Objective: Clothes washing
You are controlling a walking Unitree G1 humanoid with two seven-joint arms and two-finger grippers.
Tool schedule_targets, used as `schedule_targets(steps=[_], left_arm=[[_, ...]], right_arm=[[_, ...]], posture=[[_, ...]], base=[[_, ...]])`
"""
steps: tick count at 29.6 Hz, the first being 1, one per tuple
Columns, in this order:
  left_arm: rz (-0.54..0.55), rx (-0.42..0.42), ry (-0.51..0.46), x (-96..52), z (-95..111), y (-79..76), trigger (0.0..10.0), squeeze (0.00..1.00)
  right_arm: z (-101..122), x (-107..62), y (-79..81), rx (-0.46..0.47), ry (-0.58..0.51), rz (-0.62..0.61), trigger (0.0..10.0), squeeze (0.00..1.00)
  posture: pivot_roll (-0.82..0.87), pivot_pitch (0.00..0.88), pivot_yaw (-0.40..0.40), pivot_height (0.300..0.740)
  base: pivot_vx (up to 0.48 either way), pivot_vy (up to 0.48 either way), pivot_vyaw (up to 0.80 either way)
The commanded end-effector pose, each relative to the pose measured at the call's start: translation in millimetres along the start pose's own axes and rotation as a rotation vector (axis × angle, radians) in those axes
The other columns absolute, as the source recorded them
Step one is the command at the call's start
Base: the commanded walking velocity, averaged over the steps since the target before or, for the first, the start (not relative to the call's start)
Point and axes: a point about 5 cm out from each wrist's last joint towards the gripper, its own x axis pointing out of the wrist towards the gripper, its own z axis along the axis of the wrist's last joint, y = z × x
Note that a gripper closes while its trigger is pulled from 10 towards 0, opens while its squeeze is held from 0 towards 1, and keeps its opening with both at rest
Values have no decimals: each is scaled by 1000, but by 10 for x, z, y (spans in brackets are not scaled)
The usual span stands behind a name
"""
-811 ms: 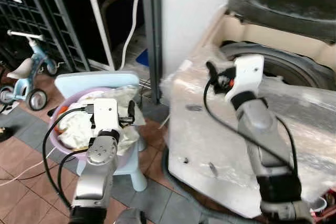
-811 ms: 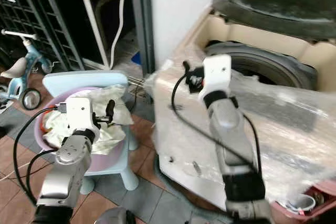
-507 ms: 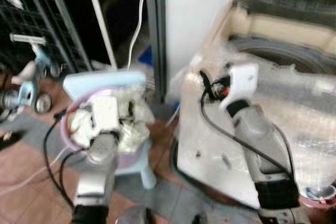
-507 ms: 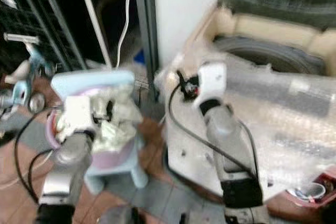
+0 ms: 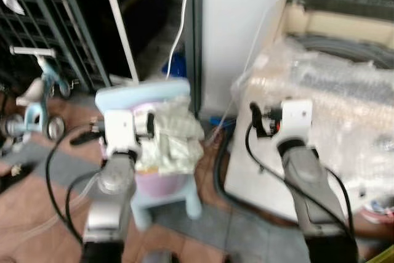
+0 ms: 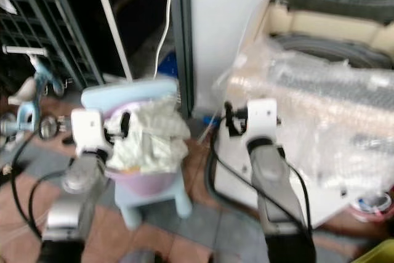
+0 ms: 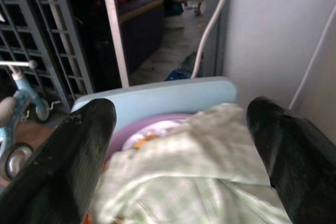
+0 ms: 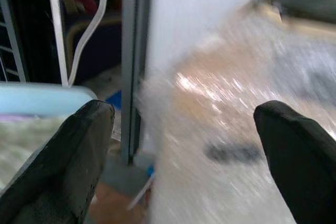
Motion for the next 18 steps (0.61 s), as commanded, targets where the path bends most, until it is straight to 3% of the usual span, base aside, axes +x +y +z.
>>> schedule_targets(steps=[1,3,4,5,11,18], left_arm=[[12,5,-3,-15,2,77,10000,0],[14,5,-4,-15,1,79,10000,0],[12,6,-2,-15,-3,79,10000,0],[18,8,3,-17,-10,85,10000,0],[31,4,19,-21,-34,116,10000,0],[41,-3,32,-23,-47,134,10000,0]], right_arm=[[163,27,151,-23,-78,69,10000,671],[174,20,194,-37,-86,109,10000,388],[172,18,195,-29,-85,108,10000,63],[169,16,196,-18,-84,108,10000,0],[156,38,231,-10,-79,130,10000,0],[154,67,259,-21,-74,159,10000,0]], posture=[[-101,0,38,740],[-101,0,36,740],[-101,0,36,740],[-101,0,35,740],[-95,0,31,740],[-99,0,33,740]], base=[[0,0,800],[0,0,800],[0,0,800],[0,0,794],[0,0,720],[77,0,0]])
